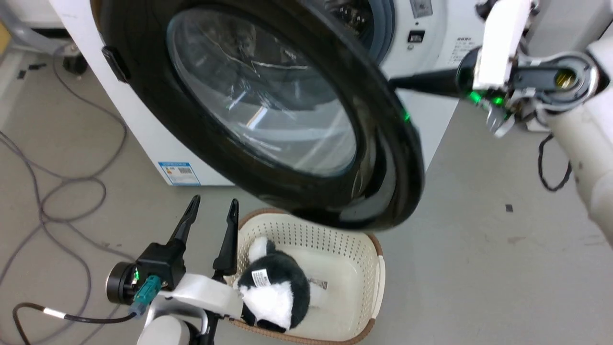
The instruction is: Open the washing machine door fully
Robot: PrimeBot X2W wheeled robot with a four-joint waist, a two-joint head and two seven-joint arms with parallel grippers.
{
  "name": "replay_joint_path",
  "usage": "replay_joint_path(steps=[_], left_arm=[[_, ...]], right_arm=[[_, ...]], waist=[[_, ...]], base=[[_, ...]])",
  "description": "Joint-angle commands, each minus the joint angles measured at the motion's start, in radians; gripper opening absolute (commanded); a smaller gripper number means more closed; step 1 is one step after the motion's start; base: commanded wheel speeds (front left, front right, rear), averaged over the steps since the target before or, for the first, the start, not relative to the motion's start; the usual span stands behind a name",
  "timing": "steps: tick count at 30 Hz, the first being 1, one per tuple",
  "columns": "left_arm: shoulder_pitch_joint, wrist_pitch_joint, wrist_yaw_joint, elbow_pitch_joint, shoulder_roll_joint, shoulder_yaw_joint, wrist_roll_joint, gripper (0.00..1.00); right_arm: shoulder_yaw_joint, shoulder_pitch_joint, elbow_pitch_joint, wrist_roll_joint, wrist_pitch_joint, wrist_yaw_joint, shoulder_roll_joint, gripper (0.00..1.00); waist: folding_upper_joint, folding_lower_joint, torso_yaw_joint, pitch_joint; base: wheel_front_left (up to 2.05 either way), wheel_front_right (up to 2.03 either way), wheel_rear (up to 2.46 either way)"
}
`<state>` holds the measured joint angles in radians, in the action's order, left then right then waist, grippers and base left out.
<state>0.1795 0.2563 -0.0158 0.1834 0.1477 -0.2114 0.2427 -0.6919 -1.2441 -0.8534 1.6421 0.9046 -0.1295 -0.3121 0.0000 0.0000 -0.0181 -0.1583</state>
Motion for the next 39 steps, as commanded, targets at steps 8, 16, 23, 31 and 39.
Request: replay_joint_path(steps=[8,16,23,31,39], left_arm=[[-0.051,-0.001,-0.006,0.015,0.011,-0.014,0.007,1.0],[-0.077,-0.007,-0.012,0.015,0.004,-0.027,0.017,1.0],[-0.075,-0.007,-0.018,0.014,0.003,-0.027,0.027,1.0],[-0.075,-0.005,-0.021,0.014,0.006,-0.031,0.033,1.0],[-0.072,-0.003,-0.028,0.014,0.007,-0.029,0.038,1.0]], right_arm=[[-0.035,0.14,0.111,0.022,0.014,-0.001,-0.006,0.0],[-0.078,0.22,0.234,0.035,0.025,-0.001,-0.005,0.0],[-0.113,0.275,0.345,0.06,0.016,-0.001,0.014,0.0],[-0.141,0.344,0.441,0.095,-0.033,-0.001,0.017,0.0],[-0.036,0.423,0.559,0.108,-0.267,-0.001,-0.01,1.0]], waist=[[0.0,0.0,-0.017,0.075],[0.0,0.0,-0.035,0.097],[0.0,0.0,-0.048,0.096],[0.0,0.0,-0.059,0.099],[0.0,0.0,-0.05,0.094]], base=[[0.0,0.0,0.0],[0.0,0.0,0.0],[0.0,0.0,0.0],[0.0,0.0,0.0],[0.0,0.0,0.0]])
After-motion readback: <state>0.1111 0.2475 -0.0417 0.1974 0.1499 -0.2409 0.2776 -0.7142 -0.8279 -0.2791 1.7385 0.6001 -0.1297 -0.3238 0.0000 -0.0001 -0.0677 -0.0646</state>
